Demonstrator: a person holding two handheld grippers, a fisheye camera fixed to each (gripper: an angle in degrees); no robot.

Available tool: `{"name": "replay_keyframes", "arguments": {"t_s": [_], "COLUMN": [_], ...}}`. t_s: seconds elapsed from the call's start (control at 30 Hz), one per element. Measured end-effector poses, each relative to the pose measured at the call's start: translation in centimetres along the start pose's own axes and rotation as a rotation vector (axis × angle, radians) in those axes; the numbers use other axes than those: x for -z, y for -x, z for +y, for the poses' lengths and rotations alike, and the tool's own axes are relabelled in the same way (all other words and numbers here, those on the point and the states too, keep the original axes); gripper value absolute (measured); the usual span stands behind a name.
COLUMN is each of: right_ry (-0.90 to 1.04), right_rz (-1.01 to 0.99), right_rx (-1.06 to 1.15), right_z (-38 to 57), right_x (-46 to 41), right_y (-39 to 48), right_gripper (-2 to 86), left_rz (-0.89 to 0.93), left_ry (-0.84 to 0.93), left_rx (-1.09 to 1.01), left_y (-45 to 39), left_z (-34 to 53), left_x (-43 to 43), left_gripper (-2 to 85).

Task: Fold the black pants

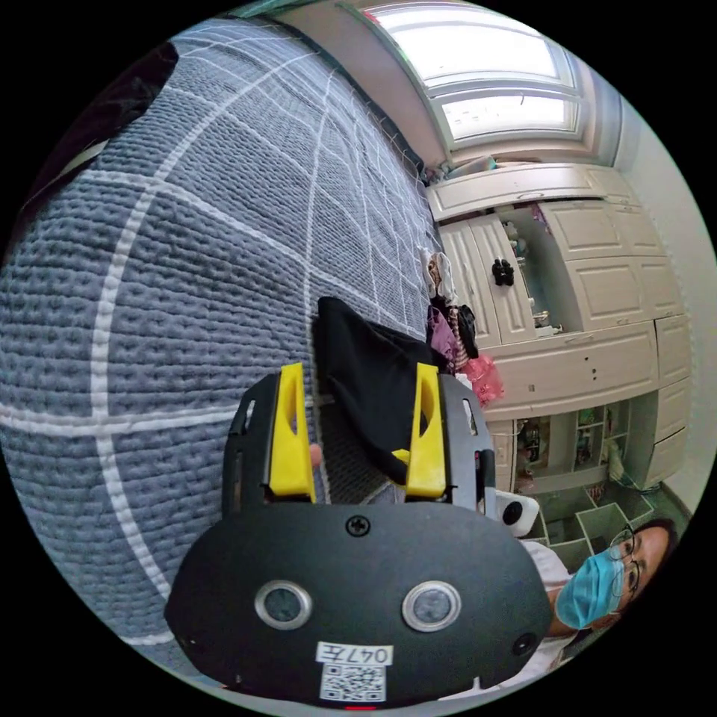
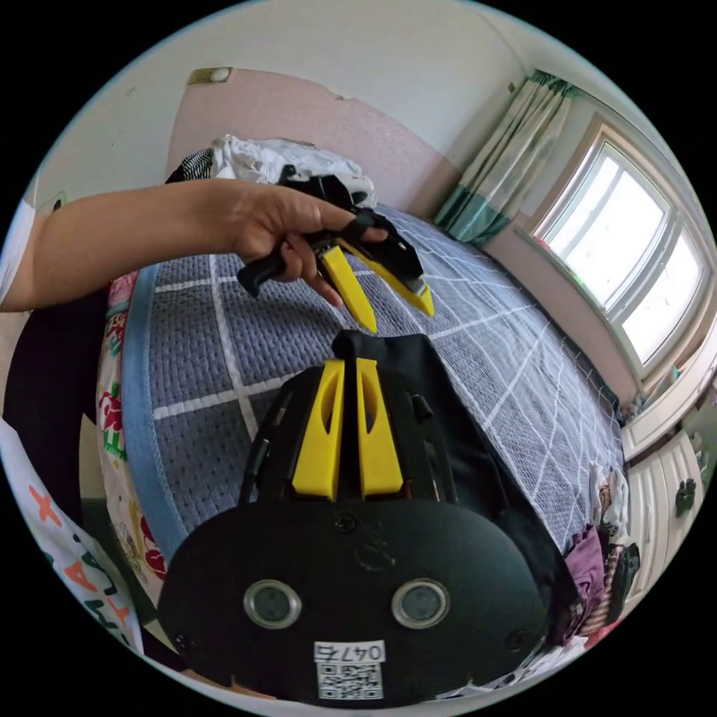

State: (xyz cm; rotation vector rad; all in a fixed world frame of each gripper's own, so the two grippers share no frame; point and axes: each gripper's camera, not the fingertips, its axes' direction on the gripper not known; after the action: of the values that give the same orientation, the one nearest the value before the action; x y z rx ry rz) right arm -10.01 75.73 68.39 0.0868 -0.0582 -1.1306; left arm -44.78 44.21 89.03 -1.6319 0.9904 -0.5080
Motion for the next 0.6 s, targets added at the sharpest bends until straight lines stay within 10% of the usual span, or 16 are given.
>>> {"name": "replay_keyframes", "arguments": {"t_s": [0.6], "right_ry": [-0.206], "right_rz": [0.065], "right_rx": [-0.369], "right_z": [14.4], "right_x": [12.5], "right_y": [-5.8], "right_gripper": [0.6], "left_rz": [-0.041], "left_ry": [0.092], "left_rx": [-0.247], "left_y": [-14.3], "left_z": [-5.2], "left_x": [-11.2], "left_gripper": [-0.9]}}
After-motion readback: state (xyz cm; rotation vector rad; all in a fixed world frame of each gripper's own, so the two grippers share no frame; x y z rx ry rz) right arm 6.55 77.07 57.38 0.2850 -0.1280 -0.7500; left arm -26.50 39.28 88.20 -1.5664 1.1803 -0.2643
